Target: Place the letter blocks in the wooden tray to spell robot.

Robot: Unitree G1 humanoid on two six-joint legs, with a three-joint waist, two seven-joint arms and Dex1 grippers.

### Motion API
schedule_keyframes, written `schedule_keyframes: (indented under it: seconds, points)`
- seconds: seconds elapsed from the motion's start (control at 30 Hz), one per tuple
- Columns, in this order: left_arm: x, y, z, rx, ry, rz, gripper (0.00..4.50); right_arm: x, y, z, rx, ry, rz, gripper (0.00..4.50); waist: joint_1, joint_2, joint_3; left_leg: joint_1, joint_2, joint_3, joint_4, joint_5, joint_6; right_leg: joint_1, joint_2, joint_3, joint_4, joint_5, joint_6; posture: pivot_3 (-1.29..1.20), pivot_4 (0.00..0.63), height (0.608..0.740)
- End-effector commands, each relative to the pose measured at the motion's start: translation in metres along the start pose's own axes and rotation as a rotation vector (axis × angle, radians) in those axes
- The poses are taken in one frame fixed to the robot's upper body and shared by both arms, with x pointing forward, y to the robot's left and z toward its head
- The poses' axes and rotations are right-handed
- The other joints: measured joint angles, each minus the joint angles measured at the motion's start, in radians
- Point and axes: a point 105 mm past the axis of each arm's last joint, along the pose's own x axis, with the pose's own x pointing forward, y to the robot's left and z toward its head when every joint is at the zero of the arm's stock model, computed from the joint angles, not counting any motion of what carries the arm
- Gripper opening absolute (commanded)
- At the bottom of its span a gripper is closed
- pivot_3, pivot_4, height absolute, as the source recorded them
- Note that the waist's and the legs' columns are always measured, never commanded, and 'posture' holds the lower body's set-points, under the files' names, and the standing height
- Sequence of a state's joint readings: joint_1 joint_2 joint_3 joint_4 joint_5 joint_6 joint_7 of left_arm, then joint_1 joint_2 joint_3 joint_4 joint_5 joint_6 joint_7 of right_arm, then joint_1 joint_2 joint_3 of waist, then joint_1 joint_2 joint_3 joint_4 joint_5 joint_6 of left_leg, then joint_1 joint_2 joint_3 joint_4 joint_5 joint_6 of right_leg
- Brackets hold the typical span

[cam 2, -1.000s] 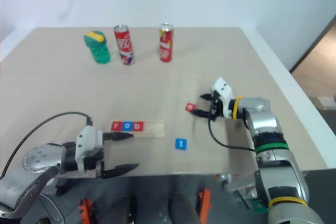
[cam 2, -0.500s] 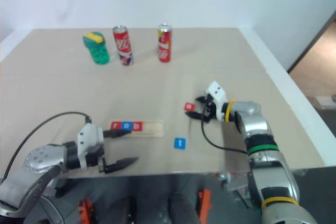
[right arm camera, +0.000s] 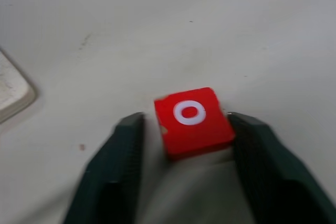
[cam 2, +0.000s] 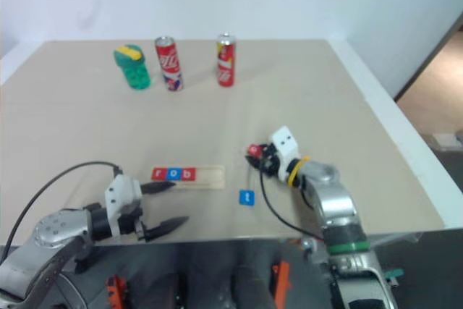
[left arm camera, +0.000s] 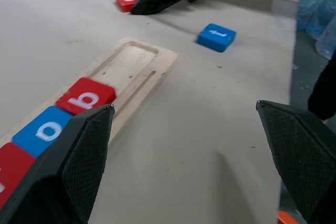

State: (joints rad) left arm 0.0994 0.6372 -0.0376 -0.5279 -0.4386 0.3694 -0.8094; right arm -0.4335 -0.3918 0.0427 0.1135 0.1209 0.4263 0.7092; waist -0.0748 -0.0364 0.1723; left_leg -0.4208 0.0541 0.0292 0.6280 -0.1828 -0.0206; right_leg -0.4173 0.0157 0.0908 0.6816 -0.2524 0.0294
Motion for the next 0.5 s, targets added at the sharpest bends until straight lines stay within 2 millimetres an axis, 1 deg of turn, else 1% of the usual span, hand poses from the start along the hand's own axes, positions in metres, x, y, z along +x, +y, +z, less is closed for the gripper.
schedule_keyframes:
  seconds: [0.03,0.23,0.27,0.33,0.4,0.5]
  points:
    - [0.0,0.001,0.011,0.031,-0.03,0.014,4.5,-0.001,0.008,-0.009,0.015,0.056,-0.055,1.2,0.0,-0.001,0.0,0.0,0.0,0.0,0.0,0.0,0.0,0.0,0.0,0.0,0.0,-0.001,-0.002,0.0,0.15,0.74]
    - [0.001,0.002,0.009,0.024,-0.029,0.028,4.5,-0.002,0.015,-0.005,0.007,0.059,-0.059,1.2,0.0,-0.001,-0.001,0.0,-0.001,0.001,0.0,0.0,-0.001,0.0,-0.002,0.001,0.0,-0.002,-0.002,0.0,0.15,0.74]
    - [0.001,0.004,0.009,0.027,-0.031,0.045,4.5,0.0,0.017,0.005,-0.005,0.031,-0.035,1.2,0.0,-0.001,-0.001,0.0,-0.001,0.001,0.0,0.0,-0.001,0.0,-0.001,0.001,0.0,-0.002,-0.002,0.0,0.15,0.74]
    - [0.0,0.011,0.008,0.024,-0.04,0.11,4.5,0.006,0.022,0.031,-0.046,-0.039,0.05,1.2,-0.001,-0.001,0.0,0.0,-0.001,0.001,0.0,0.0,-0.001,0.0,-0.001,0.001,0.0,-0.002,-0.002,0.0,0.15,0.74]
    - [-0.002,0.018,0.008,0.018,-0.055,0.178,4.5,0.009,0.037,0.052,-0.073,-0.084,0.2,1.2,-0.003,-0.001,0.001,-0.001,-0.001,0.002,-0.001,0.0,0.0,-0.002,-0.001,0.003,0.0,-0.001,-0.002,0.0,0.15,0.74]
    - [-0.003,0.022,0.006,0.016,-0.06,0.221,4.5,0.008,0.059,0.065,-0.12,-0.087,0.413,1.2,-0.003,-0.001,0.001,-0.001,0.0,0.001,-0.001,0.0,0.0,-0.002,0.001,0.003,0.0,0.002,0.001,0.0,0.15,0.74]
